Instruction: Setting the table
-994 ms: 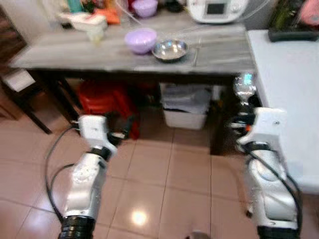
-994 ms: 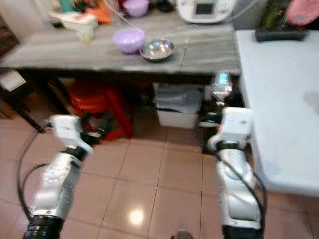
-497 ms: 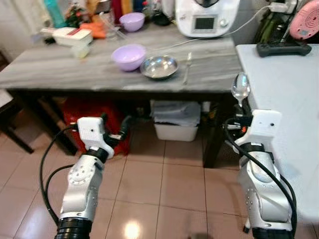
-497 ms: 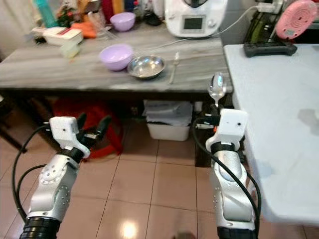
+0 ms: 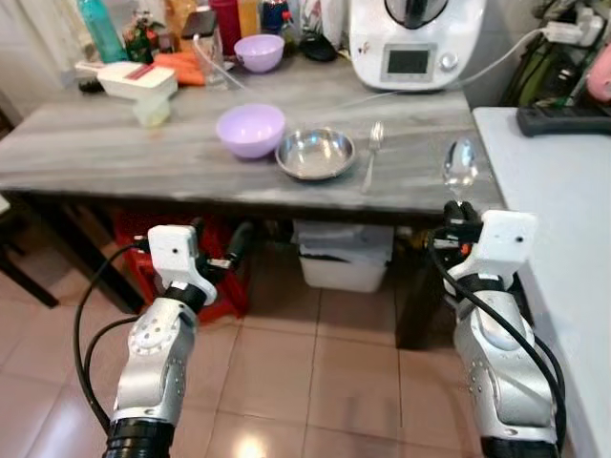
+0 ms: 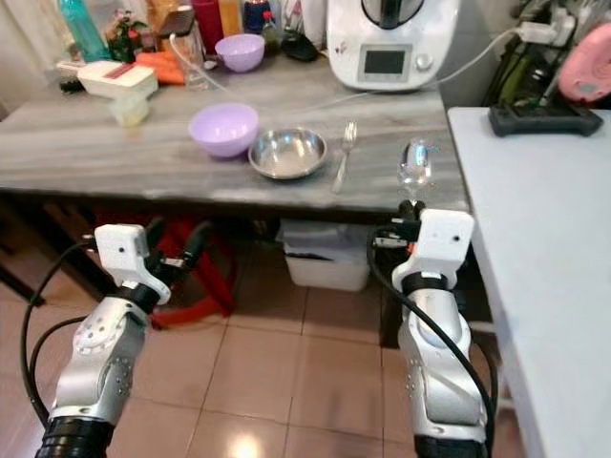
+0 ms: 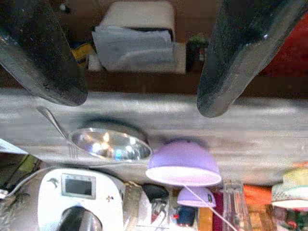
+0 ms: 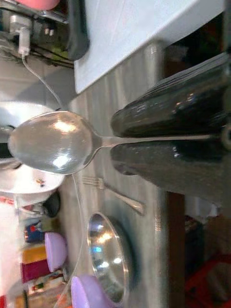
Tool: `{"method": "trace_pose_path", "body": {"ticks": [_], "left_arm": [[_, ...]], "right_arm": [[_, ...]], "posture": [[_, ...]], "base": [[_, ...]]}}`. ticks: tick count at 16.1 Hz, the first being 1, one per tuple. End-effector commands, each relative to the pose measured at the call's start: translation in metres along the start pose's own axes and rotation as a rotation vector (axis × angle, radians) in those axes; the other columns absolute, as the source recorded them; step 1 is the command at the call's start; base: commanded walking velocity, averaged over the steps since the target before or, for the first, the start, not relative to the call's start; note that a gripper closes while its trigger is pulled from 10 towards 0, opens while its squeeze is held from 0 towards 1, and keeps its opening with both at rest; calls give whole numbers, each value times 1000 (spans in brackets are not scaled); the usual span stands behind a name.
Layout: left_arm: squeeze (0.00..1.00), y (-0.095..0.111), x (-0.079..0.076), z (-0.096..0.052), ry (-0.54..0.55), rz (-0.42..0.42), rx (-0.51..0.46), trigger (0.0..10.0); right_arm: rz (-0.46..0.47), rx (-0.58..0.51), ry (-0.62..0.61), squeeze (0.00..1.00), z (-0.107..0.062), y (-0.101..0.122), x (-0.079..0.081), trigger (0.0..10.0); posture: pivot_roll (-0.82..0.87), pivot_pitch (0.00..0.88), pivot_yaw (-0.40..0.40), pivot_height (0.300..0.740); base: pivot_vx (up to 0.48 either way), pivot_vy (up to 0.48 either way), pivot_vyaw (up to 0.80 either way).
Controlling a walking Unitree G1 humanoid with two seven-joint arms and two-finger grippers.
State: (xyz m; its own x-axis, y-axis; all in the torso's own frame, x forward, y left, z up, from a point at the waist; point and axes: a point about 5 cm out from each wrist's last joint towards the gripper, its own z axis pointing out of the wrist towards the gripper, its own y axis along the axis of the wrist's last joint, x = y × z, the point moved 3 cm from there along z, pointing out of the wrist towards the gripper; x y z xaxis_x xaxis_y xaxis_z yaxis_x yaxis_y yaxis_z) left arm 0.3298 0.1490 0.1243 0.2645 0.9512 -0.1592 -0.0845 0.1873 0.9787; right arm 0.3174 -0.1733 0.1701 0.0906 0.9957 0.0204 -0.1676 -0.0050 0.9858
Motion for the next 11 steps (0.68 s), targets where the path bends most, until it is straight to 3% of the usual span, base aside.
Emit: {"method": "trace_pose_path", "body": {"ticks": [1, 7, 11], "left_arm": [[0, 1, -7, 2, -21, -5, -3, 10000], [0, 1, -7, 3, -26, -11, 2, 10000], [0, 6, -13, 3, -50, -38, -28, 10000]], "right_arm": [[-2, -10, -24, 0, 0, 3, -7, 10000], [26, 4, -48, 0, 1, -2, -5, 10000], [80, 14, -105, 0, 7, -6, -3, 10000]], "posture": [[-116, 97, 75, 740], [-116, 95, 81, 740], [-122, 99, 86, 740]], "base": [[424, 0, 0], [423, 0, 0], [139, 0, 0]]}}
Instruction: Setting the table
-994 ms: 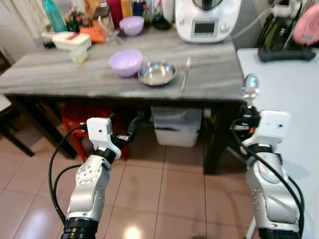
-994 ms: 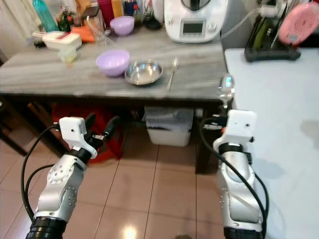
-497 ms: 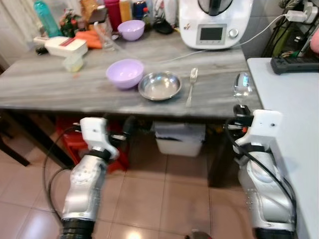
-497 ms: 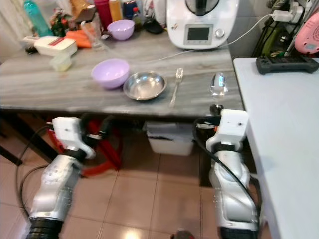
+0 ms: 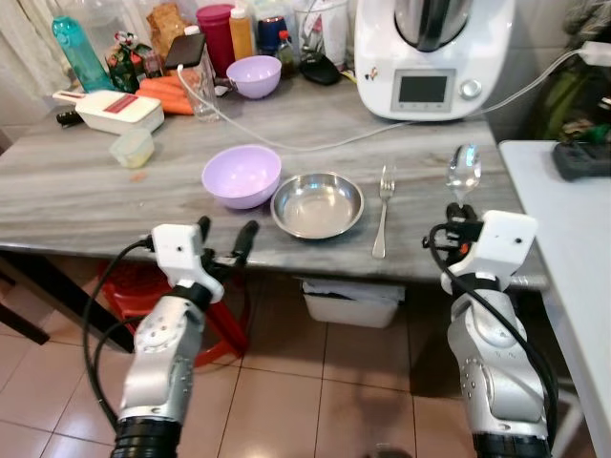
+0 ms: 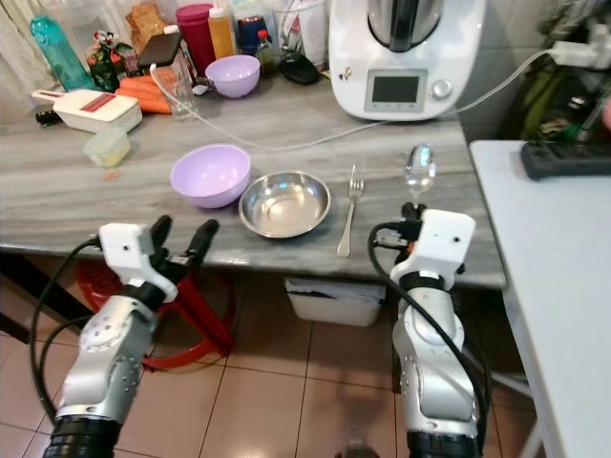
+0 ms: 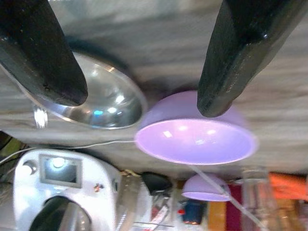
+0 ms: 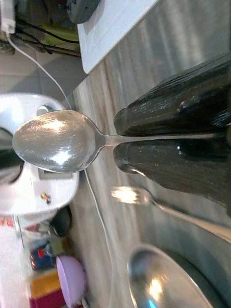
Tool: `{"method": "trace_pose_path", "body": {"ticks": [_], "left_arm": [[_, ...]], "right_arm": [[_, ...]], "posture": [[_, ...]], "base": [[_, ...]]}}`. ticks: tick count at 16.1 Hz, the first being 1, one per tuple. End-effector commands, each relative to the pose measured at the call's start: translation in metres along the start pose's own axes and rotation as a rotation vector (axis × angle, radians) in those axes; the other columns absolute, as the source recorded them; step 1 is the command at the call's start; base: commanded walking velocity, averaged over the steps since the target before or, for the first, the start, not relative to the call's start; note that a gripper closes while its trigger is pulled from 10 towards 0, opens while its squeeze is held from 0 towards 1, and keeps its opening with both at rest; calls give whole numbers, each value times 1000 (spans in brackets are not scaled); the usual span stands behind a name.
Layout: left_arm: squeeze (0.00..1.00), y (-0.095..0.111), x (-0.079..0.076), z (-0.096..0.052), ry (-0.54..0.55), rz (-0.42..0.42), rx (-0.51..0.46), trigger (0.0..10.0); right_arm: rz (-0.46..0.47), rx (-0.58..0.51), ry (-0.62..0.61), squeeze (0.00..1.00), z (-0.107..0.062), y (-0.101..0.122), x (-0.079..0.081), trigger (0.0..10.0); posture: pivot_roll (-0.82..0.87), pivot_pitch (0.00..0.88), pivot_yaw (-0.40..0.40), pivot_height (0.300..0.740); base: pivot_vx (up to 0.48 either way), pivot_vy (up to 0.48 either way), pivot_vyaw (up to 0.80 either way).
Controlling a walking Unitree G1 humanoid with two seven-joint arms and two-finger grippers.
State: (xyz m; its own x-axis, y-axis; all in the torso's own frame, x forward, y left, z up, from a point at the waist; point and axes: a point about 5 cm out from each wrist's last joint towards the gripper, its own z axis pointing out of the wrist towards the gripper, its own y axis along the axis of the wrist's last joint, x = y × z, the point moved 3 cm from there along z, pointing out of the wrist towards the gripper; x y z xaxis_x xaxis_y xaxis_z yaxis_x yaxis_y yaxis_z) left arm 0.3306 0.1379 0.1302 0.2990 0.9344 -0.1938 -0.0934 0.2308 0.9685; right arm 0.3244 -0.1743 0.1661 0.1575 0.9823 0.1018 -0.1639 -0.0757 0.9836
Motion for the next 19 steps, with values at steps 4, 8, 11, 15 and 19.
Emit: {"method": "trace_pose_path", "body": {"ticks": [4, 8, 11, 15, 19], "left_arm": [[0, -5, -8, -13, -90, 11, 29, 10000], [0, -17, -18, -27, -181, -18, 79, 10000], [0, -20, -36, -34, -301, -13, 106, 10000], [0, -21, -50, -39, -426, -34, 127, 10000], [0, -16, -50, -40, -439, -21, 113, 10000]], "right_arm": [[10, 23, -70, 0, 8, -6, -5, 10000], [21, 86, -146, 0, 11, -19, -25, 10000], [7, 112, -119, 0, 20, -23, -25, 10000], [-12, 145, -101, 0, 38, -22, -20, 10000], [12, 229, -101, 0, 49, -33, -15, 10000]], "posture": [[-119, 100, 79, 740], [-116, 101, 72, 740], [-113, 101, 70, 740], [-111, 100, 69, 740], [-105, 108, 70, 740]], "base": [[0, 0, 0], [0, 0, 0], [0, 0, 0], [0, 0, 0], [0, 0, 0]]}}
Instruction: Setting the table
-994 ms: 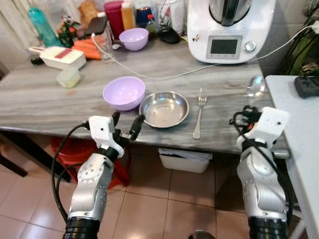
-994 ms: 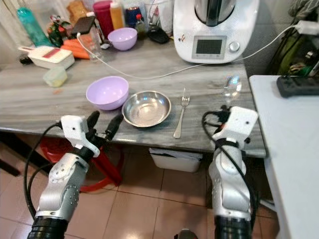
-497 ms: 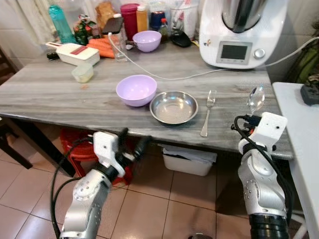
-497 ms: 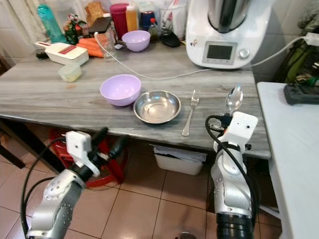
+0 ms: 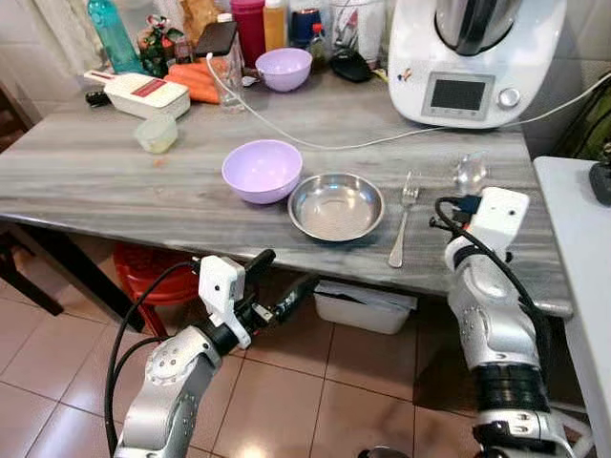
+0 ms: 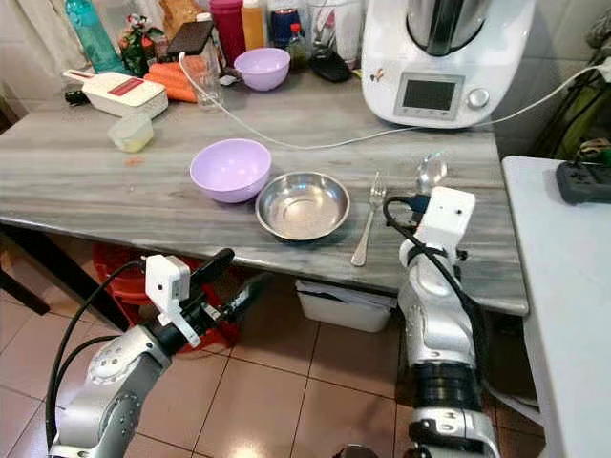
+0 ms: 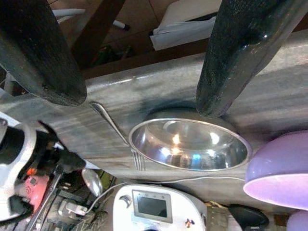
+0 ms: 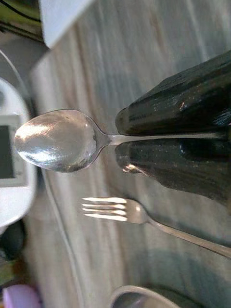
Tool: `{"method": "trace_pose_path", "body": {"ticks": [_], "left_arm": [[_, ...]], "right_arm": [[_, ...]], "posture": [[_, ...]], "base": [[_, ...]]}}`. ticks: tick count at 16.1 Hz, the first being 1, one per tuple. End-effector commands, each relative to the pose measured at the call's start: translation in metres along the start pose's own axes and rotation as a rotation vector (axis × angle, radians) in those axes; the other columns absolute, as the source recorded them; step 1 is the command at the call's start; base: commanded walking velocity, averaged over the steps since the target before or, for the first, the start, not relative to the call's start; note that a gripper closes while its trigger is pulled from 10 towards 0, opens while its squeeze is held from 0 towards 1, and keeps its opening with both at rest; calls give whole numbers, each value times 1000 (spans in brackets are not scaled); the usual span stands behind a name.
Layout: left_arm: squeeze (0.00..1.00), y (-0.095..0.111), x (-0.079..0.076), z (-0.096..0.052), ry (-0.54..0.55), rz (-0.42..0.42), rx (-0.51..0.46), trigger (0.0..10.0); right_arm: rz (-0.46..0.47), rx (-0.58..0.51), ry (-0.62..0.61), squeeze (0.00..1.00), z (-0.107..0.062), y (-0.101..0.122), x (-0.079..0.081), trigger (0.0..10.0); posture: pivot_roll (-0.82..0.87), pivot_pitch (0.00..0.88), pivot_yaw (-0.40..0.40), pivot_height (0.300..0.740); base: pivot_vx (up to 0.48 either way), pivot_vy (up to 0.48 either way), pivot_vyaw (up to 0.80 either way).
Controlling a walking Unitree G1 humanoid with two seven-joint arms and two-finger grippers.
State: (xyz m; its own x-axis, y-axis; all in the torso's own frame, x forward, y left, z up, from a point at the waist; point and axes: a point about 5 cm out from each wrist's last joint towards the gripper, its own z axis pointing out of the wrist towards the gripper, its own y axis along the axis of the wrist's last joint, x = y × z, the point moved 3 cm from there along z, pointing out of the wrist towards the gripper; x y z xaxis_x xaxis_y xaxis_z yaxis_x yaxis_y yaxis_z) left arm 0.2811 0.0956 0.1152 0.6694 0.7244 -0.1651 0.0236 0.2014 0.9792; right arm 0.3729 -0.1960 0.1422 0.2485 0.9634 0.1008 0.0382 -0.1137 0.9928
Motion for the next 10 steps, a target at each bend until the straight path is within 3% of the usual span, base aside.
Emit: {"method": "trace_pose_path", "body": {"ticks": [1, 10], "left_arm": [[0, 4, 0, -2, -18, 12, -1, 10000], [0, 4, -24, -6, -228, -46, 63, 10000]], "right_arm": [[30, 35, -7, 0, 4, -4, 3, 10000], [54, 95, 15, 0, 16, -12, 13, 10000]], "posture": [[-100, 111, 72, 740], [-96, 122, 77, 740]], "base": [[0, 0, 0], [0, 0, 0]]}}
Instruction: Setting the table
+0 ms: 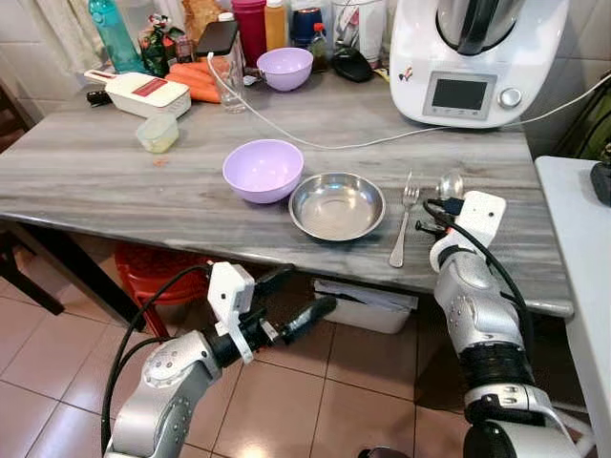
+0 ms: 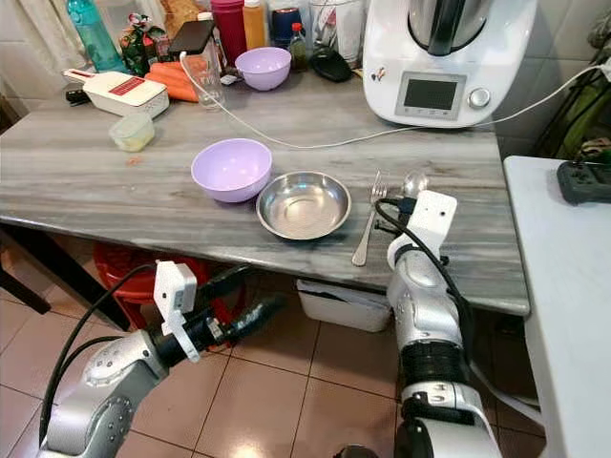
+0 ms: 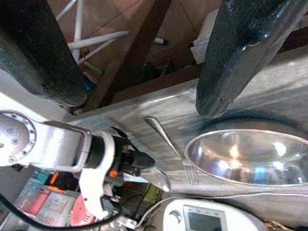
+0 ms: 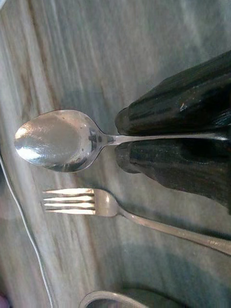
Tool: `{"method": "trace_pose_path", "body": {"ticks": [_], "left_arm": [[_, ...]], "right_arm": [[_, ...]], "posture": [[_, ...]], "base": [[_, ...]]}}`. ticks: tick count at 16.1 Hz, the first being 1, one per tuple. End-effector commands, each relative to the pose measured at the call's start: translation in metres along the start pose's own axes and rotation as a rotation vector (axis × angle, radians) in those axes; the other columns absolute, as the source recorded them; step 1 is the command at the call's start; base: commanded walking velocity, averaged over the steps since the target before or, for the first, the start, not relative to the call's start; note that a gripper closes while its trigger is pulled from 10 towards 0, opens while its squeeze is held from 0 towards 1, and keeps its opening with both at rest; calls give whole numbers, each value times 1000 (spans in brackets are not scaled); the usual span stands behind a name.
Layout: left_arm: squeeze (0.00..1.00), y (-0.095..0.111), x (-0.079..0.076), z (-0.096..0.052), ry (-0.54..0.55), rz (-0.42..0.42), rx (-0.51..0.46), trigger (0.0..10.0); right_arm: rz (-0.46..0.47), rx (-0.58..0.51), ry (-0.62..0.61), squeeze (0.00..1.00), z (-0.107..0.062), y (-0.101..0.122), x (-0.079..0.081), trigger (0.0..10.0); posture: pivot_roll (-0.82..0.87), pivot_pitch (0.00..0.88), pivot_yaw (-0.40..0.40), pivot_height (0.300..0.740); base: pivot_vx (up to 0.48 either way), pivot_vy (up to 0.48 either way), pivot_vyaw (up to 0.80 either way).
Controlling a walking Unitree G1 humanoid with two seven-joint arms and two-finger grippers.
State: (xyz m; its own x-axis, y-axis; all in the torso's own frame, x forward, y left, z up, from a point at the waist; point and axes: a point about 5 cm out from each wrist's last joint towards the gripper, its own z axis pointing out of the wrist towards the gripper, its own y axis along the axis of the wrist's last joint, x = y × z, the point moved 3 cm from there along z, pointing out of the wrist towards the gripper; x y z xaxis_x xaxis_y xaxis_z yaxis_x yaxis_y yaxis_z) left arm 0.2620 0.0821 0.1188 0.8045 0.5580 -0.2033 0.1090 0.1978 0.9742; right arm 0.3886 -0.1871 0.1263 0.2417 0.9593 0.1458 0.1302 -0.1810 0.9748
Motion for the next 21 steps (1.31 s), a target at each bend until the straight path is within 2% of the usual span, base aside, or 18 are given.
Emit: {"method": "trace_pose_path", "body": {"ticks": [1, 9, 10, 11, 18, 21], "left_arm": [[0, 4, -1, 0, -18, 18, 7, 10000], [0, 4, -5, 1, -14, 6, 7, 10000], [0, 3, -5, 1, -16, 1, 11, 10000], [0, 3, -6, 1, -24, 1, 17, 10000], [0, 2, -7, 1, -26, -5, 22, 10000], [0, 2, -6, 2, -23, -4, 21, 10000]], "right_arm": [[12, -7, 11, 0, 2, 4, 4, 10000], [13, 22, 30, 0, 7, -5, 6, 10000], [14, 24, 31, 533, 7, -6, 6, 10000], [16, 25, 33, 1000, 7, -6, 6, 10000], [19, 32, 31, 1000, 6, -11, 5, 10000], [25, -5, 33, 1000, 5, -3, 5, 10000]], "posture": [[-96, 122, 77, 740], [-94, 123, 76, 740], [-94, 123, 76, 740], [-94, 123, 76, 740], [-93, 126, 76, 740], [-90, 122, 74, 740]], "base": [[0, 0, 0], [0, 0, 0], [0, 0, 0], [0, 0, 0], [0, 0, 0], [0, 0, 0]]}}
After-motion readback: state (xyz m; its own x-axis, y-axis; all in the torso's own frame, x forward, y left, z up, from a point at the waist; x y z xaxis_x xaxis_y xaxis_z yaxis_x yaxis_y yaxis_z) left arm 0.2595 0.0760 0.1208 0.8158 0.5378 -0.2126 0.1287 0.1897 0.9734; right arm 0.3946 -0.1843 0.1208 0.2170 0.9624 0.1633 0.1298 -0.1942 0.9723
